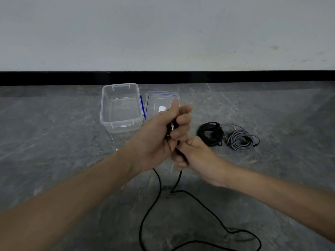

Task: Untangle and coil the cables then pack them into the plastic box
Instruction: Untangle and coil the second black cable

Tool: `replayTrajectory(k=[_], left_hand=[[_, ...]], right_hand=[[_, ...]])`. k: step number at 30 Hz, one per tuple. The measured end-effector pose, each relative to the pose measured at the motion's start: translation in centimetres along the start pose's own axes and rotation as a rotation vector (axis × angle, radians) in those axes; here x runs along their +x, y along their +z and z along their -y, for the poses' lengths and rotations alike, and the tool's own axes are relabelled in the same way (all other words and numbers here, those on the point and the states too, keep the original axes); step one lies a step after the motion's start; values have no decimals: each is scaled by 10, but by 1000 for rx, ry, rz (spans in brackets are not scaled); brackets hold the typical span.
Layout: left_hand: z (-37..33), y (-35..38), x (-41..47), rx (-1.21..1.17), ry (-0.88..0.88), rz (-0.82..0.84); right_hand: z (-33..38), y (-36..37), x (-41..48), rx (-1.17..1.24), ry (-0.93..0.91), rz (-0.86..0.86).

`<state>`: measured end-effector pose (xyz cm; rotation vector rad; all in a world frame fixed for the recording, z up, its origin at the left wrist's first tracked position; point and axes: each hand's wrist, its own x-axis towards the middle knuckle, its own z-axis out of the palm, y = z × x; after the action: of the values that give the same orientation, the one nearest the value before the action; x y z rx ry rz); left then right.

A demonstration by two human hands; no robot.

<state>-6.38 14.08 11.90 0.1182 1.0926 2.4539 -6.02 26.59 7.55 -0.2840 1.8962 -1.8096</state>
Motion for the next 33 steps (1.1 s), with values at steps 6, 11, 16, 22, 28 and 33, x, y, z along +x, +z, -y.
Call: replayTrajectory(k=[6,11,16,22,28,33], left_hand=[[0,-21,11,441,251,-162],[9,-42,-2,829,34,-97],[15,-31,-13,521,-188,-4],[7,-16,-14,182,-313,161],[-6,-7,-7,-81,-102,100],[-4,2,-2,0,52,-96]], right_hand=[[-7,24,-29,-296,50,147],[36,3,-27,-628,-129,105],[68,-27,-10,-597,-208,98],[67,-41,11,-397,-236,7],[13,-28,15,-190,-116,-32],[-2,12,-4,-43,36,13]])
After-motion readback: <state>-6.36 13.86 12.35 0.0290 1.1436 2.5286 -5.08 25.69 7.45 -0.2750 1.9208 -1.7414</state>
